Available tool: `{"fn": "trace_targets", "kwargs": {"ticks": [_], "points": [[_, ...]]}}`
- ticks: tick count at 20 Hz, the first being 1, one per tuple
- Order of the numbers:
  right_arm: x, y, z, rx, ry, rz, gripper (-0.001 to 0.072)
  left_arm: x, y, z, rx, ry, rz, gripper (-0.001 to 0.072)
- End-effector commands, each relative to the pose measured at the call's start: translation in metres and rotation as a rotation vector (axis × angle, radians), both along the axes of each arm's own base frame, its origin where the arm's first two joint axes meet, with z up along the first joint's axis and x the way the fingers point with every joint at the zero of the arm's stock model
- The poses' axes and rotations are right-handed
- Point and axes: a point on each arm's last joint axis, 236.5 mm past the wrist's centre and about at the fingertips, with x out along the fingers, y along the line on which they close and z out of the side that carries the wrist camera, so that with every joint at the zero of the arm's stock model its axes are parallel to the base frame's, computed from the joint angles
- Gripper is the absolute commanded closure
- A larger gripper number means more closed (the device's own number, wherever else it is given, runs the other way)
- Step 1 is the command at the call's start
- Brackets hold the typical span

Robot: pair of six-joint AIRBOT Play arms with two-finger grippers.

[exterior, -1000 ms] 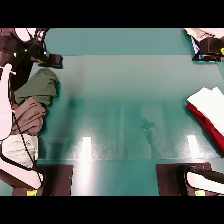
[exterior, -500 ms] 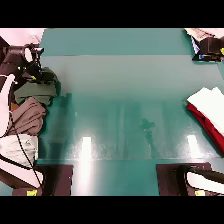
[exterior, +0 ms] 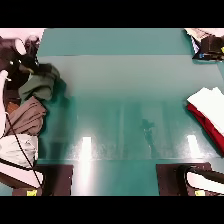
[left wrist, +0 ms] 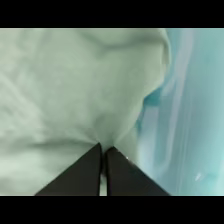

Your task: Fold the shirts.

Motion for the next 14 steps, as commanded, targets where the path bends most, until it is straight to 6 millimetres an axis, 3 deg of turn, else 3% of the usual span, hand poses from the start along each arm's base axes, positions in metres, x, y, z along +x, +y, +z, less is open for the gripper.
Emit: {"fn": "trace_targets", "kwargs": {"ticks": [1, 2, 4, 6, 8, 11, 14], "points": [[0.003, 0.001, 0.030, 0.003, -0.092, 0.000, 0.0696, -0.007, -0.064, 0.118, -0.080, -0.211, -0.225, 0.0678], [0.003, 0.001, 0.044, 0.003, -0.135, 0.000, 0.0696, -0.021, -0.094, 0.156, -0.130, -0.277, -0.321, 0.0678], [0.005, 0.001, 0.065, 0.005, -0.202, -0.004, 0.0696, -0.058, -0.145, 0.213, -0.221, -0.386, -0.480, 0.0678], [0.005, 0.002, 0.071, 0.012, -0.241, -0.012, 0.0696, -0.105, -0.195, 0.252, -0.323, -0.441, -0.651, 0.0678], [0.004, 0.002, 0.071, 0.024, -0.276, -0.029, 0.0696, -0.138, -0.232, 0.278, -0.406, -0.486, -0.775, 0.0678], [-0.003, 0.001, 0.075, 0.035, -0.325, -0.044, 0.0696, -0.157, -0.270, 0.286, -0.457, -0.511, -0.871, 0.0678], [-0.011, 0.001, 0.083, 0.037, -0.352, -0.046, 0.0696, -0.153, -0.299, 0.255, -0.488, -0.441, -0.898, 0.0678]]}}
